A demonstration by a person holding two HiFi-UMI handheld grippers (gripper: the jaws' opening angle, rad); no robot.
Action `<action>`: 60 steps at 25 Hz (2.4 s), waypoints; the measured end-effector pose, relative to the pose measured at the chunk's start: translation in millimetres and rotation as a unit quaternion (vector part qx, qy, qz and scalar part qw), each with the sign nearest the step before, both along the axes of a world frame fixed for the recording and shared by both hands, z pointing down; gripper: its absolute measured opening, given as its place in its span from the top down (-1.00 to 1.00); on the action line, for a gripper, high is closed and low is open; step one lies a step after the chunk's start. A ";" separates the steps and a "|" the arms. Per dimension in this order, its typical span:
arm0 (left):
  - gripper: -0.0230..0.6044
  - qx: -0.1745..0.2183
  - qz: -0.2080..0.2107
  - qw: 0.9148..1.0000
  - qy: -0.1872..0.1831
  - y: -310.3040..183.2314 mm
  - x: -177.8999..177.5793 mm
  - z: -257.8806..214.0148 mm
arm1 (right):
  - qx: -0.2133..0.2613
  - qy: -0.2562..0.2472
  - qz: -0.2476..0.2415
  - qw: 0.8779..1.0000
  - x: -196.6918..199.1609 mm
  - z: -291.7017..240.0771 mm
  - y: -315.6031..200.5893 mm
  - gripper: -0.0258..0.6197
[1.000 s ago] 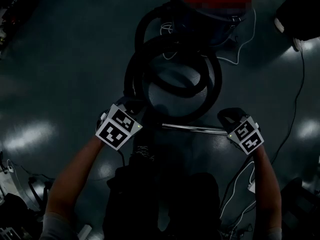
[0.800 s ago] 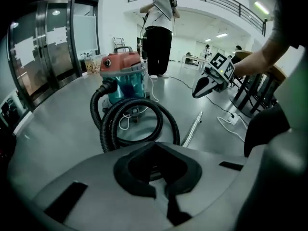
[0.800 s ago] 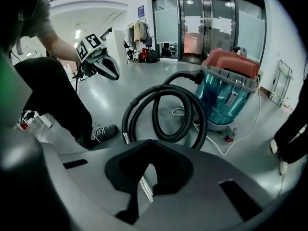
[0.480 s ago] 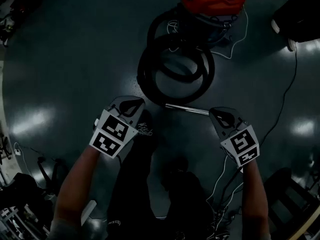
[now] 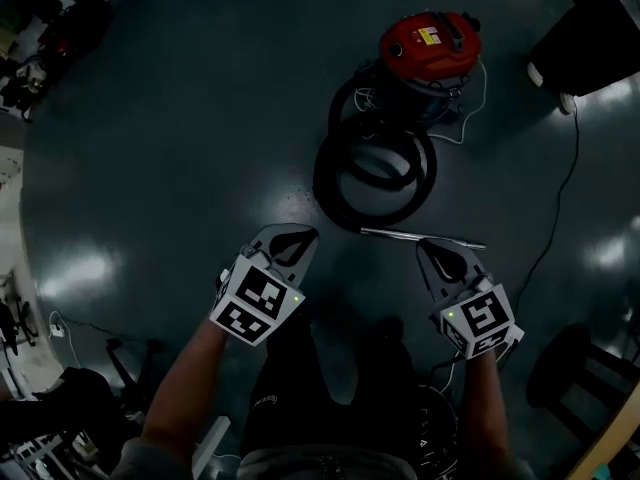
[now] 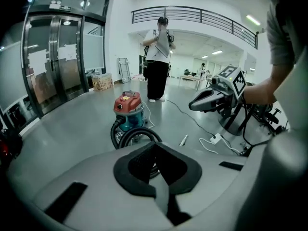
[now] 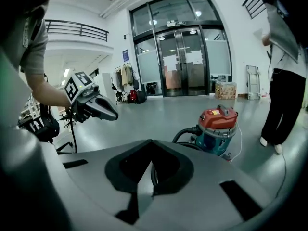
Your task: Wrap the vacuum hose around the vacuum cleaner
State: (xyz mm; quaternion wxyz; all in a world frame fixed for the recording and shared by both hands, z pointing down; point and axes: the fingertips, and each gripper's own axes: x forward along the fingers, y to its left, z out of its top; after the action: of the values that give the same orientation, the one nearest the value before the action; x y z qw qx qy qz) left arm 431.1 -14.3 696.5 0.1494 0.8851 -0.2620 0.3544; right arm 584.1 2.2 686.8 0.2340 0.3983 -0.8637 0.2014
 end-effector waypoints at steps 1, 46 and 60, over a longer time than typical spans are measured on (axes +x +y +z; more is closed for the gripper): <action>0.90 0.001 0.001 1.000 0.009 3.9 -5.1 -14.1 | 0.000 -0.006 0.009 1.000 -12.3 -14.7 2.1 0.91; 0.90 0.226 -0.149 0.948 0.168 16.7 -168.1 -443.3 | 0.206 -0.190 -0.053 0.958 -293.0 -455.7 -6.9 0.91; 0.90 0.234 -0.169 0.943 0.164 24.0 -198.1 -452.1 | 0.208 -0.176 -0.081 0.959 -328.7 -464.4 -5.4 0.91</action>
State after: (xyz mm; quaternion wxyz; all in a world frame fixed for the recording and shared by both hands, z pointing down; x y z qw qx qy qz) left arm 233.0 9.7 244.4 0.0368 0.8836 -0.4555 0.1024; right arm 255.4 -3.1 222.4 0.0056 0.3251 -0.9434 0.0649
